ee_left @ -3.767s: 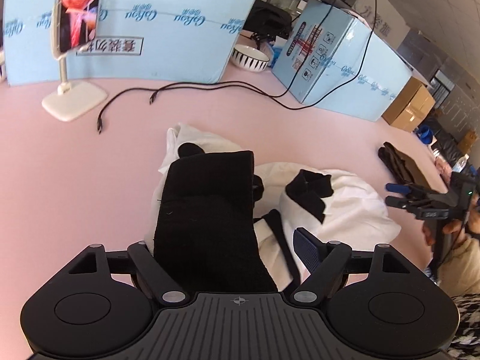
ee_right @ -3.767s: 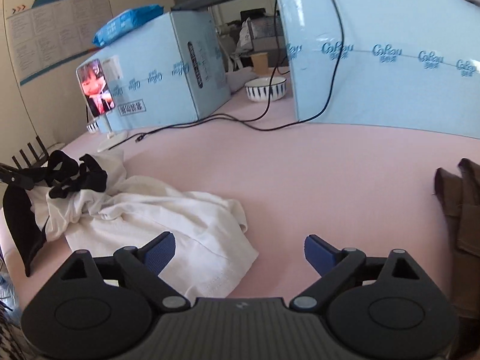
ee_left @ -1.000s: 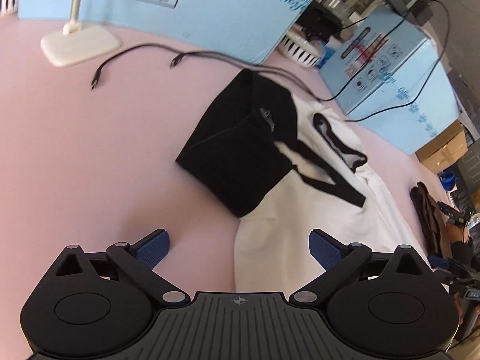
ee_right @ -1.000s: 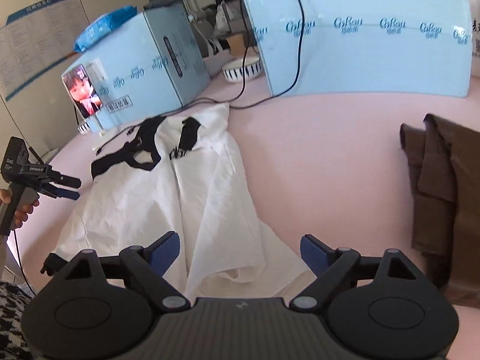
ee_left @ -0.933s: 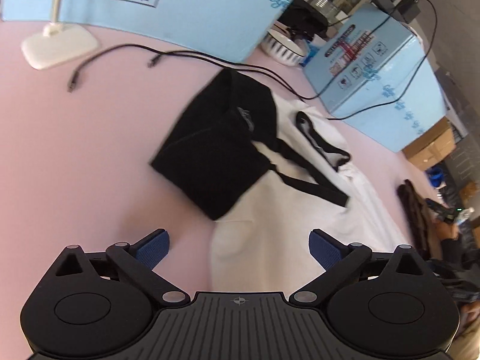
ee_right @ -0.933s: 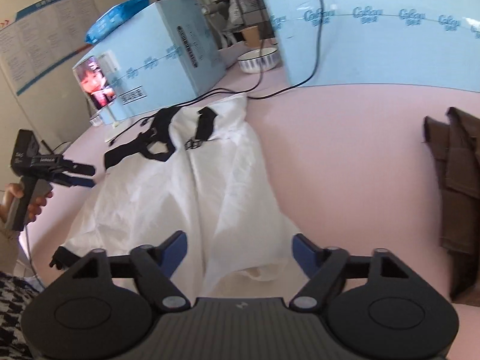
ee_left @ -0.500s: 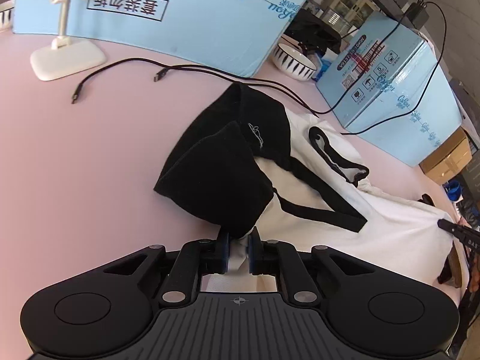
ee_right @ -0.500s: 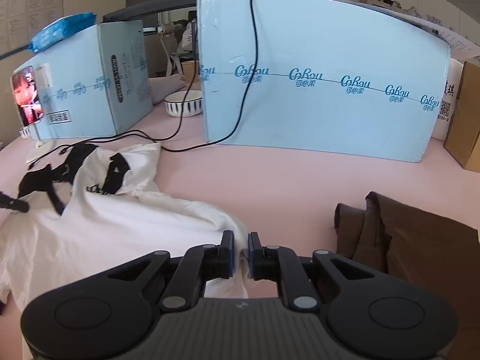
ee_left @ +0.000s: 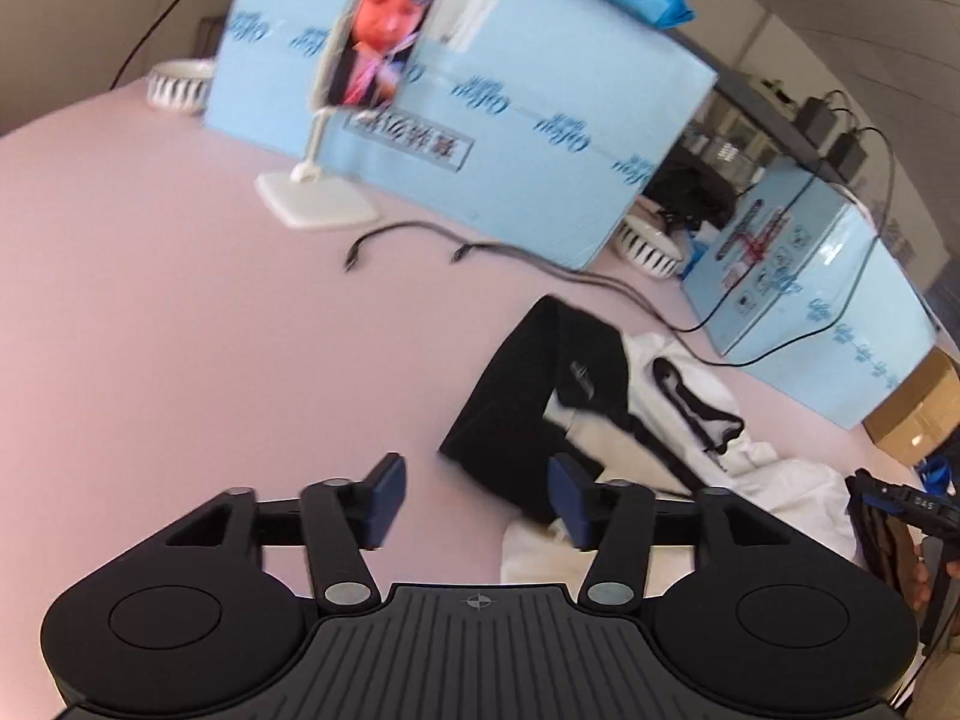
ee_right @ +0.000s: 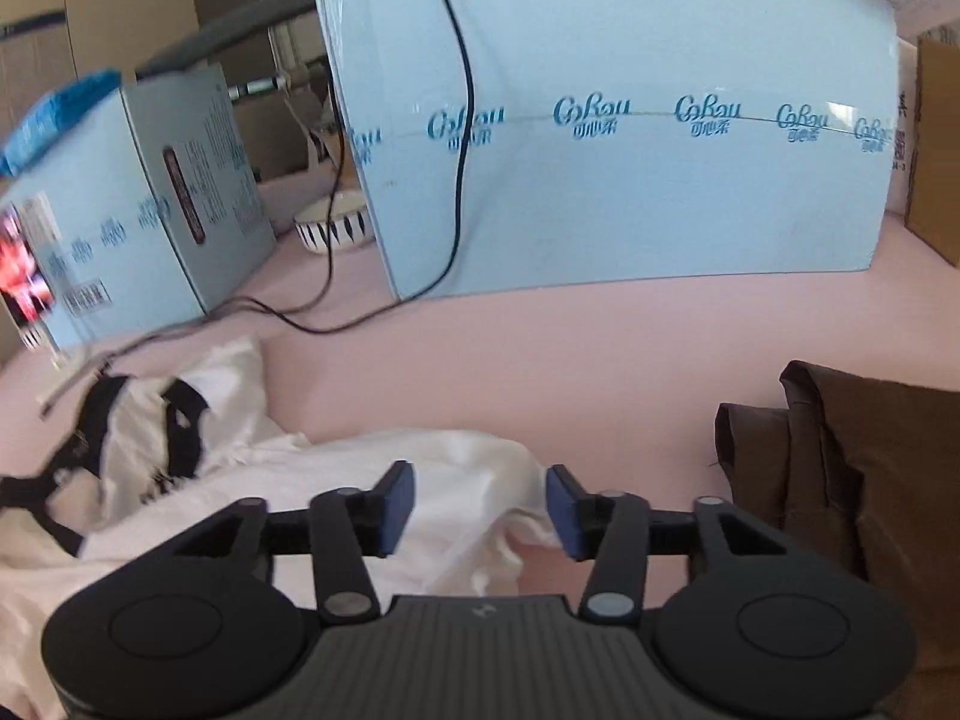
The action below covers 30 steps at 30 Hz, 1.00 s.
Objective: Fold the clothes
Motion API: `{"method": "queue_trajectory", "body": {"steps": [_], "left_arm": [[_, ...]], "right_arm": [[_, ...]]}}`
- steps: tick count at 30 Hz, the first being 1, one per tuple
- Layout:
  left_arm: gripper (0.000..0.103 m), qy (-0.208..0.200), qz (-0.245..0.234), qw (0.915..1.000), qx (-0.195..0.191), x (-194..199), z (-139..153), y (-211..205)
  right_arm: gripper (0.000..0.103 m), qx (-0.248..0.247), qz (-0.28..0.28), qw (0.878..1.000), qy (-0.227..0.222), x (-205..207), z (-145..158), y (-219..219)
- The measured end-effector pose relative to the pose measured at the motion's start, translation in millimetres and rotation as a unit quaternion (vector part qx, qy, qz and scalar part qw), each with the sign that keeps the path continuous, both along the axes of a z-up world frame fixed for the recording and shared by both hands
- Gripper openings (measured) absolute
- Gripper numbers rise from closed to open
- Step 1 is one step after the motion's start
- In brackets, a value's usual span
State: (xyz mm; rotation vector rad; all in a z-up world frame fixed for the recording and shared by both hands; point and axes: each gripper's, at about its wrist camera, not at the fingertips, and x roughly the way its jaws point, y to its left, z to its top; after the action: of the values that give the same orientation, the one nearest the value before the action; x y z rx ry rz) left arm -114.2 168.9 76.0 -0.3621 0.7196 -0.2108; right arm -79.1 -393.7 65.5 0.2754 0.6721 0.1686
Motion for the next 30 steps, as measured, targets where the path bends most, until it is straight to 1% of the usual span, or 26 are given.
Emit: {"method": "queue_trajectory", "body": {"steps": [1, 2, 4, 6, 7, 8, 9, 10, 11, 12, 13, 14, 15, 16, 17, 19, 20, 23, 24, 25, 27, 29, 30], "left_arm": [[0.08, -0.007, -0.031, 0.9995, 0.007, 14.9, 4.8, -3.5], [0.081, -0.007, -0.06, 0.998, 0.016, 31.3, 7.7, -7.6], [0.082, 0.026, -0.112, 0.992, 0.054, 65.9, 2.1, -19.8], [0.082, 0.054, -0.131, 0.9842, 0.106, 85.8, -12.3, -31.9], [0.082, 0.062, -0.131, 0.9821, 0.12, 89.4, -19.0, -34.7], [0.082, 0.067, -0.134, 0.9814, 0.12, 91.9, -25.1, -34.6], [0.082, 0.072, -0.14, 0.9822, 0.102, 95.0, -32.8, -31.7], [0.081, 0.078, -0.145, 0.9836, 0.074, 95.7, -39.2, -27.6], [0.081, 0.08, -0.145, 0.9848, 0.052, 93.6, -44.2, -24.7], [0.078, 0.07, -0.142, 0.9861, 0.05, 90.1, -47.0, -24.7], [0.051, 0.061, -0.141, 0.986, 0.065, 85.6, -46.7, -27.6], [0.029, 0.057, -0.136, 0.9863, 0.073, 84.1, -46.2, -30.3], [0.015, 0.06, -0.132, 0.9869, 0.07, 84.3, -46.5, -31.5], [0.012, 0.064, -0.127, 0.9875, 0.068, 84.4, -46.8, -32.8], [0.011, 0.066, -0.124, 0.9878, 0.067, 83.6, -46.6, -33.6], [0.01, 0.065, -0.122, 0.9879, 0.07, 78.4, -44.1, -33.0], [0.01, 0.068, -0.12, 0.9883, 0.065, 75.0, -42.4, -31.3], [0.01, 0.072, -0.116, 0.9892, 0.053, 57.5, -34.0, -26.8], [0.01, 0.071, -0.113, 0.9896, 0.052, 48.1, -29.6, -25.1], [0.01, 0.069, -0.108, 0.9906, 0.05, 35.3, -25.0, -22.0], [0.01, 0.064, -0.096, 0.9923, 0.045, 9.7, -15.7, -15.6], [0.01, 0.071, -0.076, 0.9939, 0.036, -17.4, -12.0, -5.3], [0.01, 0.079, -0.068, 0.994, 0.033, -29.3, -13.0, 0.0]], "right_arm": [[0.075, 0.017, 0.008, 1.0, 0.003, -12.4, 3.9, -0.7], [0.075, 0.023, 0.016, 1.0, 0.011, -25.7, 4.2, 2.3], [0.076, 0.03, 0.032, 0.999, 0.03, -54.4, 2.5, 10.4], [0.076, 0.024, 0.04, 0.997, 0.058, -79.9, -7.4, 23.7], [0.076, 0.02, 0.042, 0.997, 0.067, -93.0, -14.1, 29.6], [0.076, 0.017, 0.043, 0.996, 0.073, -106.5, -21.1, 35.0], [0.076, 0.013, 0.044, 0.996, 0.079, -120.0, -28.1, 40.4], [0.076, 0.013, 0.051, 0.996, 0.075, -132.1, -33.6, 45.0], [0.076, 0.018, 0.062, 0.996, 0.06, -141.8, -36.8, 49.1], [0.073, 0.024, 0.074, 0.996, 0.043, -150.5, -39.4, 53.1], [0.051, 0.024, 0.08, 0.996, 0.034, -152.6, -41.4, 58.1], [0.027, 0.019, 0.084, 0.996, 0.028, -151.6, -43.0, 63.5], [0.004, 0.015, 0.088, 0.996, 0.022, -150.7, -44.6, 68.9], [0.003, 0.011, 0.083, 0.996, 0.023, -147.2, -45.7, 70.6], [0.003, 0.006, 0.073, 0.997, 0.026, -142.6, -46.7, 70.6], [0.002, 0.028, 0.053, 0.998, 0.032, -137.8, -46.7, 58.1], [0.002, 0.039, 0.044, 0.998, 0.032, -138.2, -44.8, 49.9], [0.003, 0.076, 0.049, 0.995, 0.038, -149.7, -37.2, 28.8], [0.006, 0.088, 0.048, 0.994, 0.044, -152.2, -36.6, 23.8], [0.012, 0.095, 0.048, 0.993, 0.05, -153.6, -36.8, 21.4], [0.014, 0.099, 0.057, 0.992, 0.062, -155.1, -37.8, 19.9], [0.023, 0.086, 0.069, 0.992, 0.067, -153.1, -37.9, 21.2], [0.033, 0.078, 0.074, 0.992, 0.065, -150.4, -36.7, 20.9]]}}
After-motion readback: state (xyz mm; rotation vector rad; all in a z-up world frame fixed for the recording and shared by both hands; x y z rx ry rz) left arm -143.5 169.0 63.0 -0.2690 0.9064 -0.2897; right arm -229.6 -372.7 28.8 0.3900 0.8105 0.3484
